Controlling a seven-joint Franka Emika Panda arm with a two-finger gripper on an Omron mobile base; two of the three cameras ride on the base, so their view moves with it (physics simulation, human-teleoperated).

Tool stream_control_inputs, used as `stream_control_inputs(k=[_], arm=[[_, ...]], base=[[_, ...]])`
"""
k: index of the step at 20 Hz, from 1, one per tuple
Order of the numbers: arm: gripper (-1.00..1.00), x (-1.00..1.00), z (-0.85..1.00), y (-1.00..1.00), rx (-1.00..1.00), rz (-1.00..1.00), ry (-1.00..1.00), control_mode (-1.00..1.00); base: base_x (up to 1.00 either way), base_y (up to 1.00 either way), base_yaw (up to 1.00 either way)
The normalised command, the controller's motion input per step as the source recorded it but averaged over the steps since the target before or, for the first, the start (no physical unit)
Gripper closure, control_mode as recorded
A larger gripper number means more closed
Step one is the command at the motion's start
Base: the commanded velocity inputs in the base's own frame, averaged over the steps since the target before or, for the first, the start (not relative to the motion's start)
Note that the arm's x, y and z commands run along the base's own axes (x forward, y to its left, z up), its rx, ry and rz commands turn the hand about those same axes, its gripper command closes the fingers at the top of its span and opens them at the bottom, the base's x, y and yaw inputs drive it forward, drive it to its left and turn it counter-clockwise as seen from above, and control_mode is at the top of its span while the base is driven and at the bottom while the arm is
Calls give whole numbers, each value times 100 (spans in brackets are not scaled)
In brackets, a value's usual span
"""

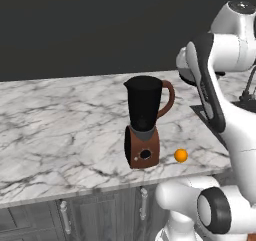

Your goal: Open the blender lid, put the orange in the blender, close the lid, and start the blender.

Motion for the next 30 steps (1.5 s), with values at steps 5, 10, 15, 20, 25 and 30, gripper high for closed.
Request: stream_control_inputs(k=[5, 10, 15, 20, 25, 30], arm=[[100, -11, -90, -100, 10, -17, 0, -100], [100, 0, -100, -100, 9, -13, 4, -100], [100, 24, -100, -100, 6, -4, 15, -100], [100, 51, -100, -38, 1, 0, 17, -100], [100, 50, -82, 0, 0, 0, 10, -100], [100, 24, -53, 0, 0, 0, 0, -100]], base=[[0, 0, 0], [0, 0, 0], [0, 0, 0], [0, 0, 0], [0, 0, 0], [0, 0, 0]])
